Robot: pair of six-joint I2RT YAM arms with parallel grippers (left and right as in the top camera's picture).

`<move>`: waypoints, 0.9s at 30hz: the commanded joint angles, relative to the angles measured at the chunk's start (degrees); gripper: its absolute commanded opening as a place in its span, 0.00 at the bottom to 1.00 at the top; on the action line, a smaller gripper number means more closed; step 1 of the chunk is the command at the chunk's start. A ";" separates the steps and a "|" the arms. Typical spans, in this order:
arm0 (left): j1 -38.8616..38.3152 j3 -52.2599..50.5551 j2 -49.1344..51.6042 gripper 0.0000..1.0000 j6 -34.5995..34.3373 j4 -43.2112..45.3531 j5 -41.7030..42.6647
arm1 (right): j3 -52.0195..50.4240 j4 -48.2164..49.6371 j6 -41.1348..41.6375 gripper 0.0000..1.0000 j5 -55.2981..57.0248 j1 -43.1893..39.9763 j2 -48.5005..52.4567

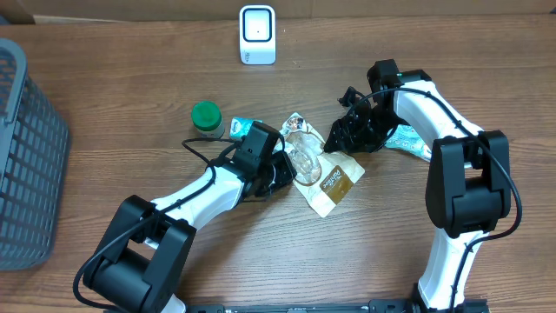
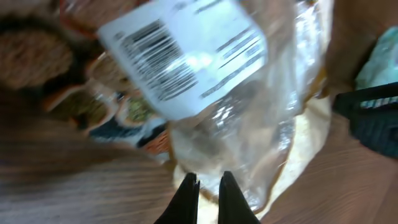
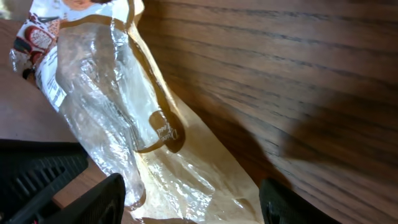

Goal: Scan the item barcode

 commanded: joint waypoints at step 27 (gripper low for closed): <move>0.59 -0.52 8.07 0.04 -1.03 5.73 5.14 | -9.70 5.46 -1.46 0.45 -8.76 1.90 0.55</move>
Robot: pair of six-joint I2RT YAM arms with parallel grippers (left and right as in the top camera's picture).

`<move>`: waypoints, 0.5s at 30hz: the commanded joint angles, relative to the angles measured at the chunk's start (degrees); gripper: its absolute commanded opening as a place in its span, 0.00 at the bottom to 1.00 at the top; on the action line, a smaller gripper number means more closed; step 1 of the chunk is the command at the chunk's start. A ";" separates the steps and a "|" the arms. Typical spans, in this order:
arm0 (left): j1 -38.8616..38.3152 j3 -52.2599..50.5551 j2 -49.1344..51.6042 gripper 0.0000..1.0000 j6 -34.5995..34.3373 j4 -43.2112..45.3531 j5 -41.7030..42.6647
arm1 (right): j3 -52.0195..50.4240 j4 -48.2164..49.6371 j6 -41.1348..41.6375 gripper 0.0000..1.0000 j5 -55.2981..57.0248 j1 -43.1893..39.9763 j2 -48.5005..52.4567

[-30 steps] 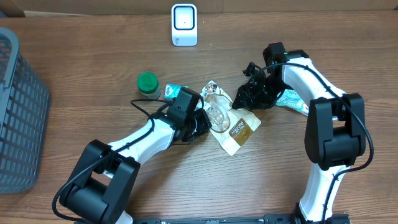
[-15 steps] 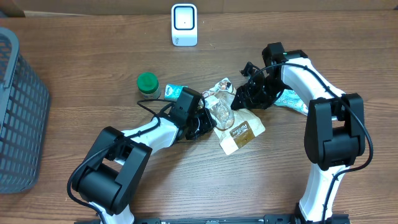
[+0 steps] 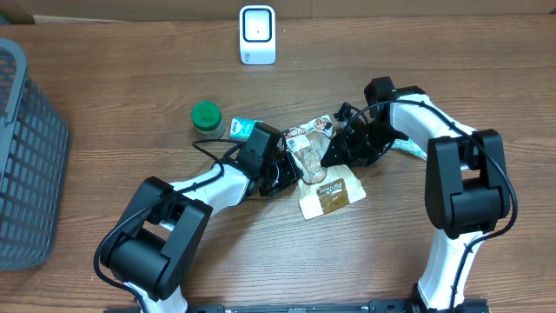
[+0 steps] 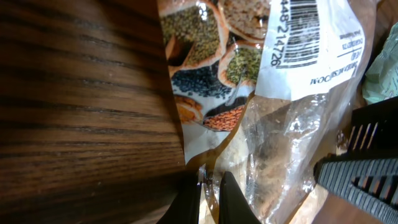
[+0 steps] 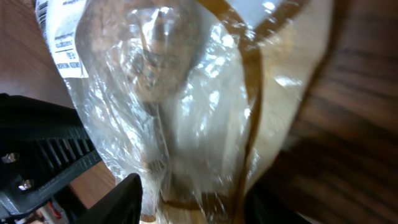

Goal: Scan the item barcode

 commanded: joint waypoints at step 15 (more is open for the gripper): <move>0.33 0.61 -1.88 0.04 3.30 -1.92 2.62 | -0.13 -2.84 0.13 0.04 -5.40 -0.02 -0.98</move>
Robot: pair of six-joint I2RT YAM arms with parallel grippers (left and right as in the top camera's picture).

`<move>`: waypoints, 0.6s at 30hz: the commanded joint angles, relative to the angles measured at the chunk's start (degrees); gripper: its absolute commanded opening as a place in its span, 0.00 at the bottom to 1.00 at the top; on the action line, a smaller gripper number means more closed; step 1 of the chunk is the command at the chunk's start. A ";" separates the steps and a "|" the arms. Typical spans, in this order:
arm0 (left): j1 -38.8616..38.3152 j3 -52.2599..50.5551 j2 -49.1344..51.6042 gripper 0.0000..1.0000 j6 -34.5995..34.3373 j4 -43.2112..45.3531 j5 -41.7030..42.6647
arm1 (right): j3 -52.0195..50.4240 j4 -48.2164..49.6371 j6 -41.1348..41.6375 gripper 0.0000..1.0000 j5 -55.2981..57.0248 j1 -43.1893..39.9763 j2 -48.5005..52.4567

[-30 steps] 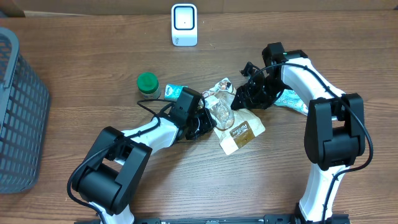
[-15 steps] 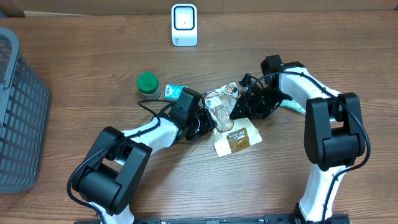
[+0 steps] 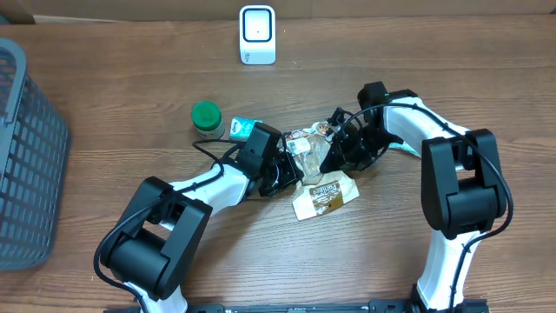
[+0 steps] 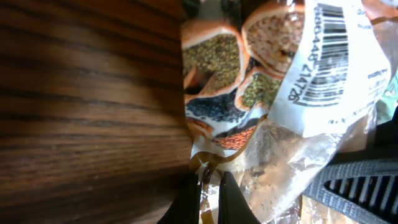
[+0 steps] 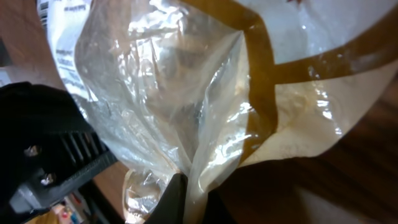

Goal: Scan the item barcode

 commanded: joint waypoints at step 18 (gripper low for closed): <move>4.26 40.68 -29.42 0.19 32.13 -62.71 -17.73 | 1.81 -2.38 1.55 0.04 -1.66 -8.24 -8.28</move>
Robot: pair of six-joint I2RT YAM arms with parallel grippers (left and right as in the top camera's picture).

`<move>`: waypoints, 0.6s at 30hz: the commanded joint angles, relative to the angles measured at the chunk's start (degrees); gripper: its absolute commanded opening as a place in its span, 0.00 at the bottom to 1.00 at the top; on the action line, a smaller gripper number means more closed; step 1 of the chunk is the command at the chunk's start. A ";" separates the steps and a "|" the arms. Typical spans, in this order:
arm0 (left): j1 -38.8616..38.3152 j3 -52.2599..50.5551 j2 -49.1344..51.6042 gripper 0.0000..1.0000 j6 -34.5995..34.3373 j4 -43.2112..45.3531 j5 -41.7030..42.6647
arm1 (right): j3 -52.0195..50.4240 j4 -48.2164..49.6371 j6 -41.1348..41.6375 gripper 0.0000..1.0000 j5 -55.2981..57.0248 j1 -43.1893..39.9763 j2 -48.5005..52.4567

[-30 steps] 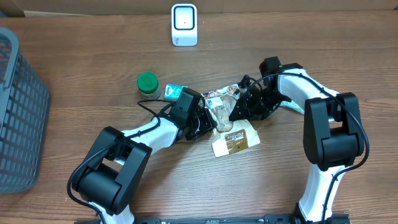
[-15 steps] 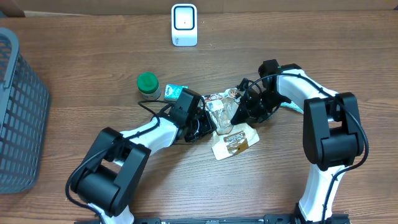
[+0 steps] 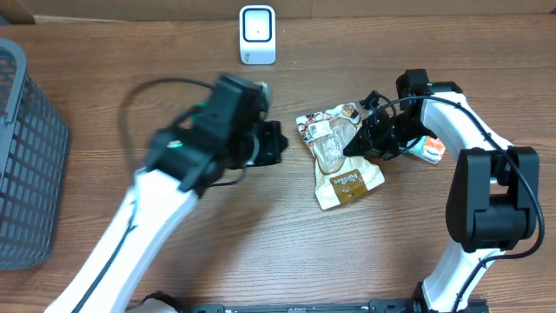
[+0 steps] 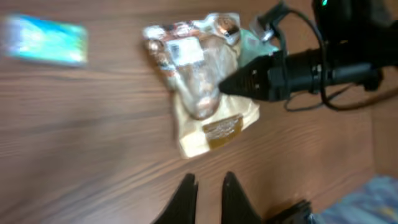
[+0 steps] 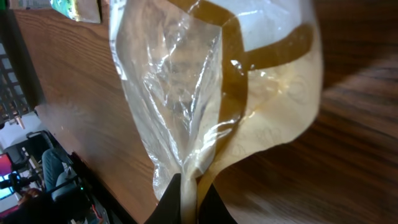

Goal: Scan the item barcode

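Note:
The item is a clear-and-tan snack bag [image 3: 340,165] with a white barcode label near its top [image 4: 185,51]. It lies right of the table's middle. My right gripper [image 3: 356,146] is shut on the bag's clear plastic edge [image 5: 186,93], the film pinched between its fingers [image 5: 174,193]. My left gripper [image 3: 276,143] is raised well above the table, left of the bag. Its fingertips [image 4: 186,186] are close together with nothing between them. The white scanner [image 3: 257,35] stands at the back edge.
A grey basket [image 3: 26,148] fills the left edge. A teal packet [image 3: 430,149] lies beside the right arm, and a blurred teal packet [image 4: 46,38] shows in the left wrist view. The raised left arm [image 3: 174,165] covers the table left of middle.
My left gripper has come off the bag and now sits high above the table to its left. The right gripper alone holds the bag, which has shifted a little right.
At first the left gripper was low at the bag's left side and the right gripper stood open beside it. Then the right fingers were around the clear film, then shut on it while the left pinched the other edge. Now only the right holds the bag.

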 commanded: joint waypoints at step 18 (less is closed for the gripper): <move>30.71 21.86 -9.46 1.00 17.70 -27.93 -23.93 | 1.20 -0.02 0.00 0.04 -0.94 0.11 -1.36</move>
